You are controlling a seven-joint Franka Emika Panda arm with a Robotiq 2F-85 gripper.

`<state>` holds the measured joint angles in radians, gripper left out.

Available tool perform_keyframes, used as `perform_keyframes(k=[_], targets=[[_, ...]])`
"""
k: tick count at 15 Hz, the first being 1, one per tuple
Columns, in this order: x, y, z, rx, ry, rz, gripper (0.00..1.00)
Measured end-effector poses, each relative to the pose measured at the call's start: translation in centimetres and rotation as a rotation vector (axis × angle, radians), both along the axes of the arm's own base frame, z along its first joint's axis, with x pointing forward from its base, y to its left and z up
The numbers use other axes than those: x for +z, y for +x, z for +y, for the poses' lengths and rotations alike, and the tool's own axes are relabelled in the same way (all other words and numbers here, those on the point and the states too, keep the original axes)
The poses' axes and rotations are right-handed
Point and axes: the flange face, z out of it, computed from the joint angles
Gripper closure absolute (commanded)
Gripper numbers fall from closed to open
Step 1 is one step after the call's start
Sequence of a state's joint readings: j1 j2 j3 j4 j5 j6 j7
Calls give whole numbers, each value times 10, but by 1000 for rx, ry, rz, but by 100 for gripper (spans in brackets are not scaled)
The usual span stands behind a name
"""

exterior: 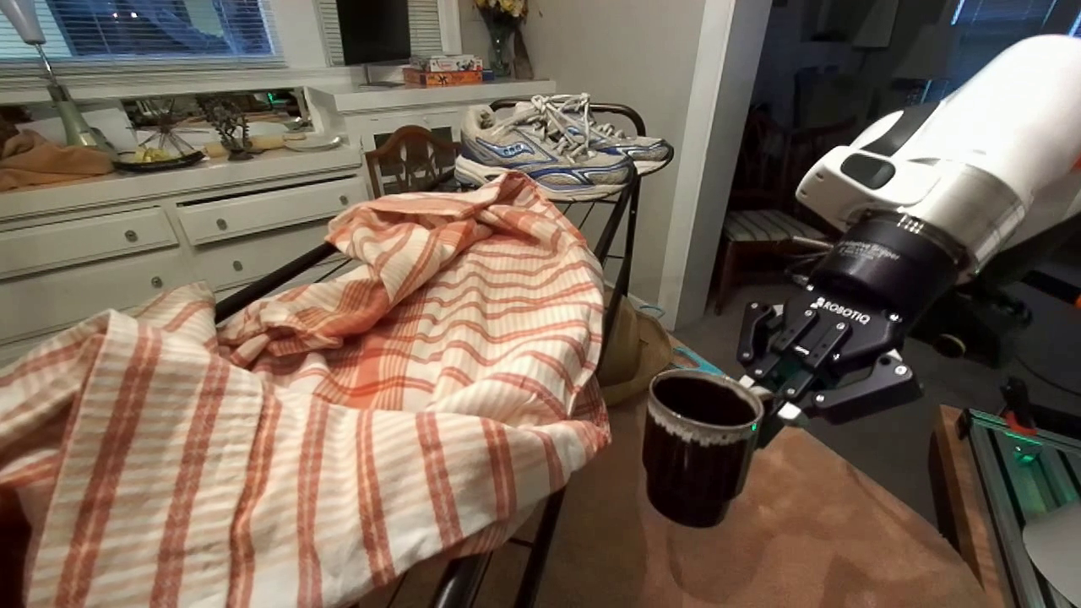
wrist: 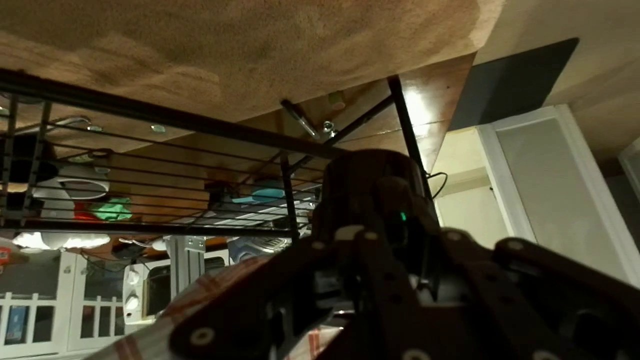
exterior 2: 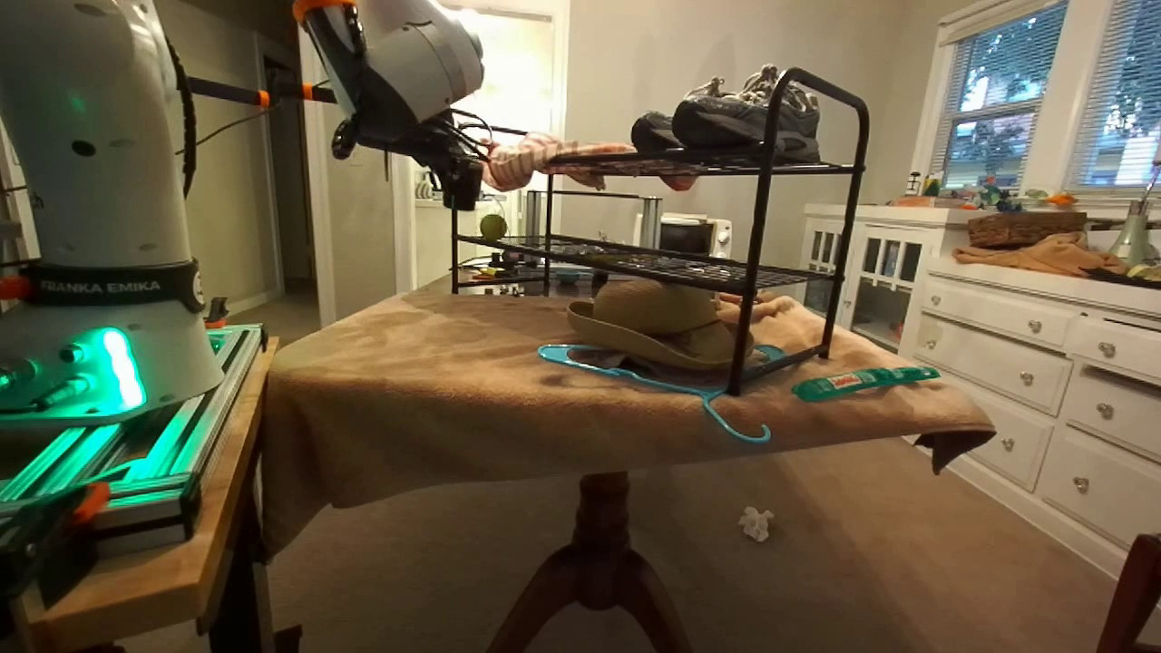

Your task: Move the brown mug to the topmost shelf.

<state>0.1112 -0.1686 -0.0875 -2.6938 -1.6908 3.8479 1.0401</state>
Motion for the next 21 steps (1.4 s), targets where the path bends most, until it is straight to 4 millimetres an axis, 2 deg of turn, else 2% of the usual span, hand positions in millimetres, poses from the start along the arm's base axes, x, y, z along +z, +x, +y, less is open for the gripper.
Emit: perform_keyframes(k=[3,7,12,16,21], targets=[[32,1,-8,-5,34,16,96],[69,17,-14,-123,74,41,96],[120,41,-3,-217,107,40,96],[155,59,2,-277,35,1,96],[183,85,-2,-369,-120,-47,96]])
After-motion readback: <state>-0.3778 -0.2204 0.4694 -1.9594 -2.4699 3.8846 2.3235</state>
